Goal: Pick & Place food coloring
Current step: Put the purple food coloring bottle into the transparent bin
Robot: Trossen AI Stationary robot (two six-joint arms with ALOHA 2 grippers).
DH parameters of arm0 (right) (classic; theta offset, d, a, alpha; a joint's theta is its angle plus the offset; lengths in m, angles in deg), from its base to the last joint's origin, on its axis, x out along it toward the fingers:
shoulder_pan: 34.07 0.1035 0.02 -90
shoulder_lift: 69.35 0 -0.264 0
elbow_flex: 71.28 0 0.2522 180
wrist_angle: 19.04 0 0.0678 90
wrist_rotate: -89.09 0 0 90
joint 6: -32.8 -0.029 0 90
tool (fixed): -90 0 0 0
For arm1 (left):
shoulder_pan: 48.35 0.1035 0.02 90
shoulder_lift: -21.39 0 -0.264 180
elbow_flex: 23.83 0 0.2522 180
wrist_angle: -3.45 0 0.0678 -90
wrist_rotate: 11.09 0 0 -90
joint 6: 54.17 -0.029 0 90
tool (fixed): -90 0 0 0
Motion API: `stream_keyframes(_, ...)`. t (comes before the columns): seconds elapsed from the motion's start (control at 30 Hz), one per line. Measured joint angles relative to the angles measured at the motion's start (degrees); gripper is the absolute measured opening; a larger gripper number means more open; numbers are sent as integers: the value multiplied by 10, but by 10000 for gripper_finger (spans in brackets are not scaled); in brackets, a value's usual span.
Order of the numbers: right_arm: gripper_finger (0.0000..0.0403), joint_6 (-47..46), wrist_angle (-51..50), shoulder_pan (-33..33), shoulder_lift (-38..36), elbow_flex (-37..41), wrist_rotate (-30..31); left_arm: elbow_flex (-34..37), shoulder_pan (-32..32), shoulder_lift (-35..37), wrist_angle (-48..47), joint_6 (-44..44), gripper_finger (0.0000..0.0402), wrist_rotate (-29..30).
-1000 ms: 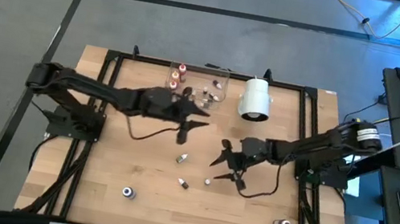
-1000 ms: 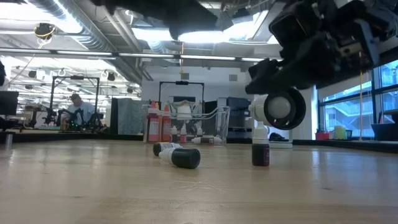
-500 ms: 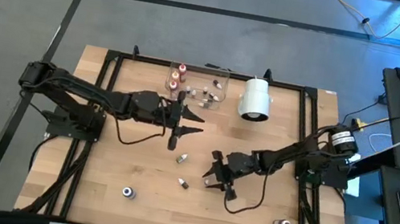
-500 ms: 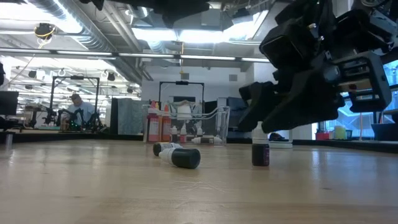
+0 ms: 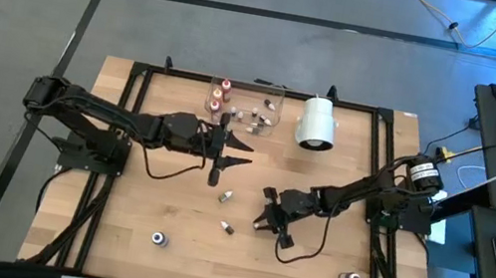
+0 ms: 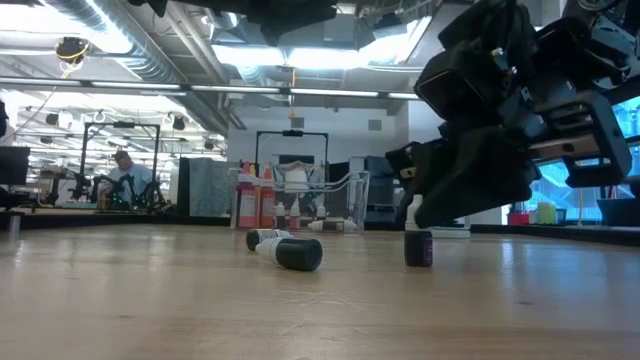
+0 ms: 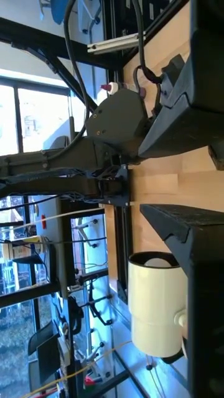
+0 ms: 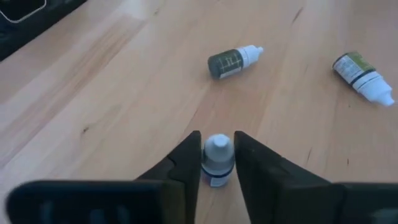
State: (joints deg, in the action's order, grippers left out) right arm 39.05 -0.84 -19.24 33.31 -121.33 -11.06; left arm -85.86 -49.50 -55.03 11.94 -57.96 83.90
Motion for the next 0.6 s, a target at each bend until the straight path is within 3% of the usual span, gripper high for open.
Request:
stream_keyframes(0.1,60,-11,-8,-1,-11,-5,0,0,0,0,-1,0,128,0)
stream_keyframes(0.33,60,32,-127,-48,-119,-49,8,0,1,0,-7,0,127,1)
stream_keyframes(0.5,63,99,-237,-114,-186,-120,96,0,1,0,-15,0,128,5)
stream_keyframes(0.6,67,135,-251,-159,-192,-159,135,0,1,0,-18,0,129,7)
